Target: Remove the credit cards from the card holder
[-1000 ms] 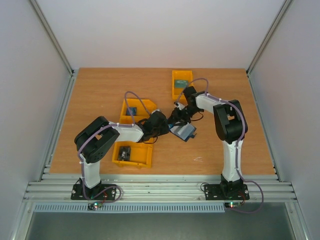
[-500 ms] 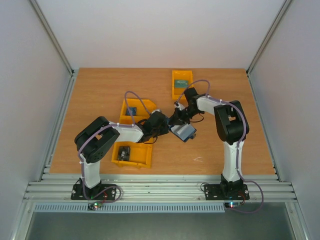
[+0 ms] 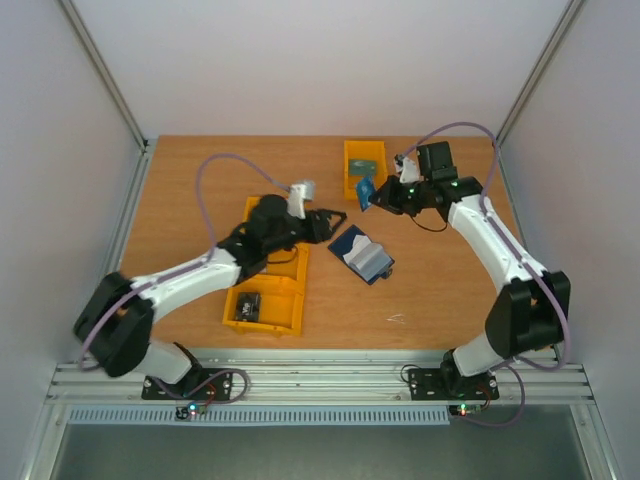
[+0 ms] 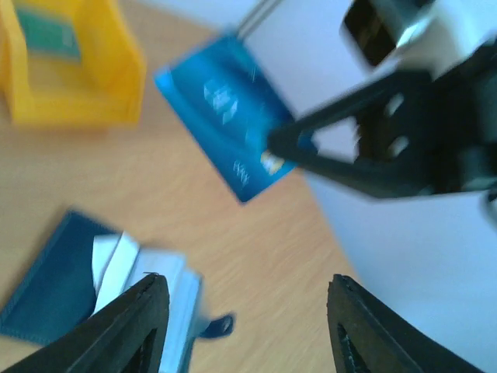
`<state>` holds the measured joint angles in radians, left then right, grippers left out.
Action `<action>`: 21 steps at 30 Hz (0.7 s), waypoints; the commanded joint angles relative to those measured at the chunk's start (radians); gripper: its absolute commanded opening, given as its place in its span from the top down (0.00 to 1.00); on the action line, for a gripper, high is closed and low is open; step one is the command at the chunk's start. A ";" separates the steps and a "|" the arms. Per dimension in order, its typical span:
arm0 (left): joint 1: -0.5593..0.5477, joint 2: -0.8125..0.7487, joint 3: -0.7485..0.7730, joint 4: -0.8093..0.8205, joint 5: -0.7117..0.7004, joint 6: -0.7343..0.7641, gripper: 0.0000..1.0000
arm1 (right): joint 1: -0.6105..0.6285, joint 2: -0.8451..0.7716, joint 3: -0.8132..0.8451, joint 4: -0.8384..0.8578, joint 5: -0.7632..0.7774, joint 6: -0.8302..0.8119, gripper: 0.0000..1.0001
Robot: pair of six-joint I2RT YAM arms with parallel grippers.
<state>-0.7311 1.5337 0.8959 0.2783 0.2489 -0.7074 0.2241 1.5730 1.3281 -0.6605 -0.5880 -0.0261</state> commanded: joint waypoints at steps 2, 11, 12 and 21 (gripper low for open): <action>0.160 -0.245 -0.065 -0.024 -0.017 0.034 0.40 | 0.039 -0.114 -0.005 0.120 0.128 0.328 0.99; 0.496 -0.555 -0.283 -0.268 -0.278 -0.024 0.30 | 0.350 -0.016 0.071 0.287 0.494 0.601 0.99; 0.531 -0.566 -0.306 -0.300 -0.291 -0.029 0.29 | 0.372 0.005 0.071 0.314 0.516 0.634 0.99; 0.636 -0.511 -0.438 -0.356 -0.296 -0.126 0.25 | 0.450 0.263 0.162 0.389 0.423 0.841 0.99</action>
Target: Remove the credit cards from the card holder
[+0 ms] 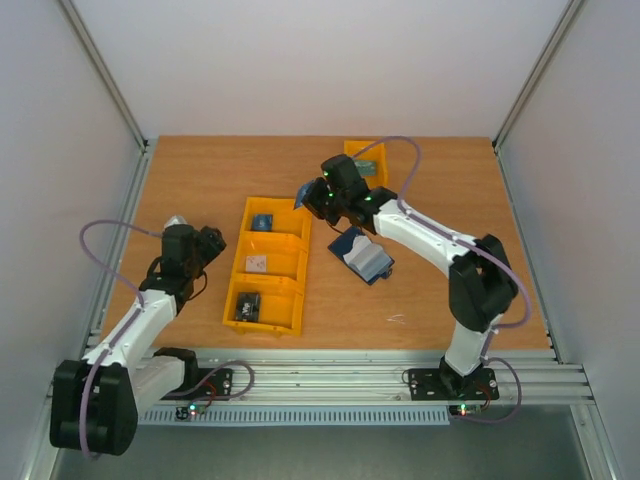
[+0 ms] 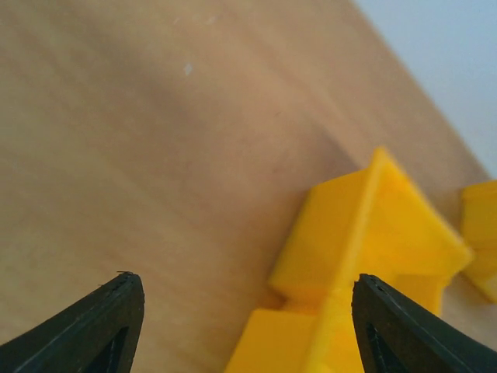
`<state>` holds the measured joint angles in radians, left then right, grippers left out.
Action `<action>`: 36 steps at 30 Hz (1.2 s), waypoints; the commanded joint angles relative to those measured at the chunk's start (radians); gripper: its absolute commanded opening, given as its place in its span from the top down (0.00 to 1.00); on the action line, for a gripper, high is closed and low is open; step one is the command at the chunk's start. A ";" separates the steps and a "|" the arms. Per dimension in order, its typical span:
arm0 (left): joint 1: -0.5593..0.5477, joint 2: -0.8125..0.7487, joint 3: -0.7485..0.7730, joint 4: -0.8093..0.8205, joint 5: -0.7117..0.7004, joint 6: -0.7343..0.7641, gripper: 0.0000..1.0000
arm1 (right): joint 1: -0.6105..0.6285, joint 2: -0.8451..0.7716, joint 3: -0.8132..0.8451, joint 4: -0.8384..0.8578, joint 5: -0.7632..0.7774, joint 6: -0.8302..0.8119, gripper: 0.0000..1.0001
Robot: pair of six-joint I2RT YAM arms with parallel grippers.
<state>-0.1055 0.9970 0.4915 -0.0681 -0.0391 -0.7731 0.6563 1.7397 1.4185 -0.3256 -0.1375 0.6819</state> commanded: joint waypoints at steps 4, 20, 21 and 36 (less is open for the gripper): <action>0.010 0.050 -0.054 0.023 0.028 -0.087 0.24 | 0.028 0.219 0.174 0.061 -0.085 0.167 0.99; 0.012 0.100 -0.124 0.124 0.015 -0.163 0.24 | 0.073 0.434 0.286 0.091 -0.243 0.384 0.99; 0.012 0.098 -0.127 0.127 0.016 -0.165 0.24 | 0.074 0.438 0.290 0.094 -0.236 0.391 0.99; 0.012 0.085 -0.142 0.132 0.003 -0.172 0.24 | 0.076 0.583 0.441 0.089 -0.219 0.425 0.99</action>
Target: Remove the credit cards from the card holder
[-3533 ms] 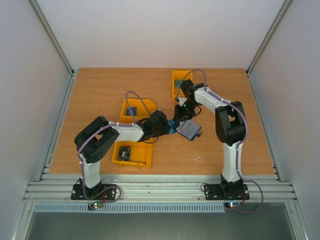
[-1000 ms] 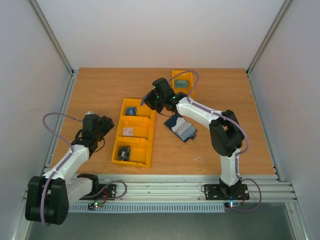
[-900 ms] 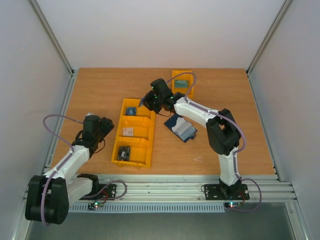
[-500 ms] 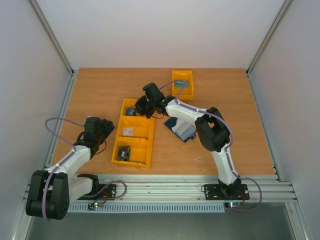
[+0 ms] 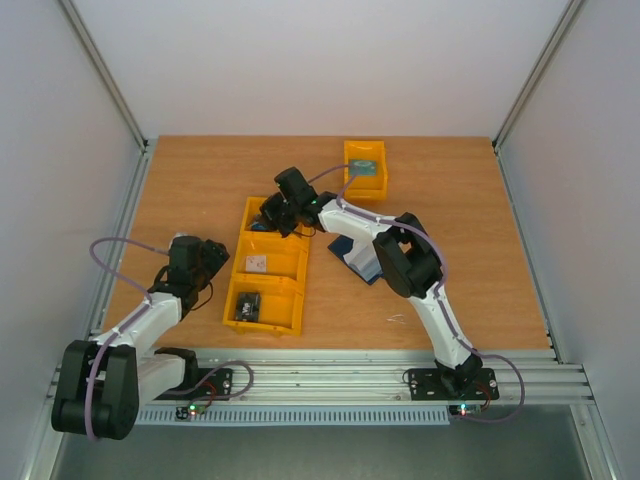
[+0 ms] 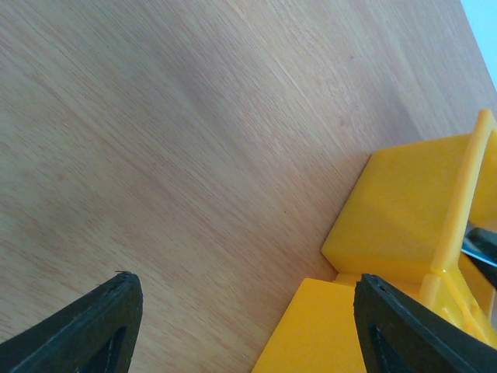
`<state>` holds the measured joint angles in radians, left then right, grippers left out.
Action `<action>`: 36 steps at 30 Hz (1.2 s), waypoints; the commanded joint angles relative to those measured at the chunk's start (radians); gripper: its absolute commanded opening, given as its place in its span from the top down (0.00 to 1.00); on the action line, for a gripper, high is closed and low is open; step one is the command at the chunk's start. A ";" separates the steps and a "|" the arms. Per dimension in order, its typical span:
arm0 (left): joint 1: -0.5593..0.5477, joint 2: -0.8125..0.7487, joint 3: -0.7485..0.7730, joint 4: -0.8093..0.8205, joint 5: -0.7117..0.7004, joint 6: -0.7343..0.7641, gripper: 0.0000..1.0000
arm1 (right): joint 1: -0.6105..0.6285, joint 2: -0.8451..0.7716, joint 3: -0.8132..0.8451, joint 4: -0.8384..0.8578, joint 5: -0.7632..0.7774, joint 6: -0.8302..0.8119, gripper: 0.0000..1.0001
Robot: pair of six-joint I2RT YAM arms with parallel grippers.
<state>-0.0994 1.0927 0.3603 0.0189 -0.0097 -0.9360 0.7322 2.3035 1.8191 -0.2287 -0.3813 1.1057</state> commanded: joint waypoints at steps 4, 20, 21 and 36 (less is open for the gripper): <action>0.006 -0.014 -0.014 0.052 -0.025 -0.011 0.24 | -0.001 0.034 0.091 -0.076 0.030 -0.073 0.99; 0.006 -0.022 -0.015 0.047 -0.027 -0.009 0.24 | -0.020 0.060 0.209 -0.288 0.059 -0.193 0.65; 0.007 -0.022 -0.015 0.047 -0.026 -0.009 0.24 | -0.019 0.062 0.227 -0.306 0.062 -0.207 0.62; 0.007 -0.031 -0.023 0.045 -0.023 -0.014 0.24 | -0.012 0.145 0.491 -0.566 0.044 -0.349 0.46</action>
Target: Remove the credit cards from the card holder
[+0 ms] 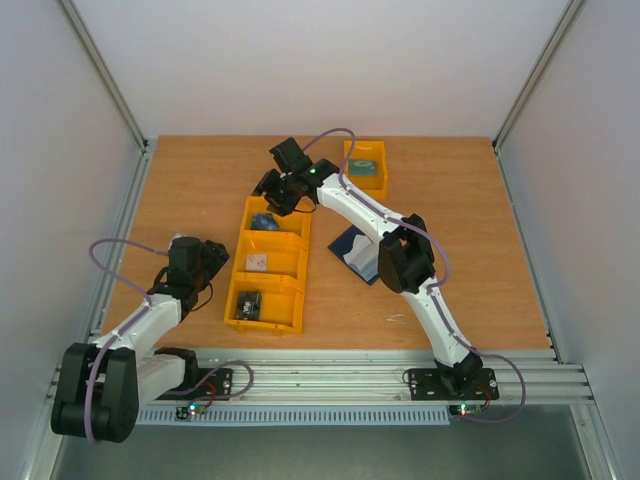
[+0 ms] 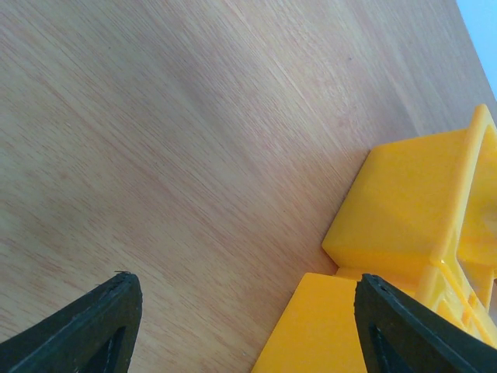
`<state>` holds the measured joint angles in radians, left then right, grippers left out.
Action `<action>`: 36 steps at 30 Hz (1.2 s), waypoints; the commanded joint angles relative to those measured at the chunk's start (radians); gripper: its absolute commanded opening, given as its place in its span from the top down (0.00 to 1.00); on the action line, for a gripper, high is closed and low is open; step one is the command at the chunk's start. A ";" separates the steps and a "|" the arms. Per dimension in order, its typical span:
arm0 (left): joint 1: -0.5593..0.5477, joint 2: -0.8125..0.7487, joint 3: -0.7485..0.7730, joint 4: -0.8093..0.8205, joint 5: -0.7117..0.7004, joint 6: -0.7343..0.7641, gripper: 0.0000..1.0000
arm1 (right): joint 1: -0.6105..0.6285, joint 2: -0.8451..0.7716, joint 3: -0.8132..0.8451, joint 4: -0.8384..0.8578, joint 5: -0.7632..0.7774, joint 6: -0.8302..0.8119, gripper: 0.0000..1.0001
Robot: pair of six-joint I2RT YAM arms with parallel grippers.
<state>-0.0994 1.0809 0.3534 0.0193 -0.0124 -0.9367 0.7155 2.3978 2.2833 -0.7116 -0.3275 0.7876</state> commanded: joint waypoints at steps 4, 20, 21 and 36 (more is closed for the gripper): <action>0.007 -0.022 -0.017 0.044 -0.021 -0.013 0.24 | 0.005 0.062 0.028 -0.101 -0.015 -0.035 0.45; 0.007 -0.016 -0.036 0.069 -0.026 0.025 0.26 | 0.002 0.146 0.281 -0.437 0.208 -0.641 0.67; 0.007 -0.013 -0.038 0.072 -0.031 0.030 0.27 | 0.006 0.156 0.286 -0.438 0.209 -0.673 0.73; -0.054 0.049 -0.071 0.115 -0.003 0.042 0.30 | 0.045 0.309 0.332 -0.407 0.343 -0.898 0.99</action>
<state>-0.1398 1.1114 0.2966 0.0654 -0.0101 -0.9081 0.7395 2.6751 2.5660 -1.1316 -0.0185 -0.0219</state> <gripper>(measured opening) 0.702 0.013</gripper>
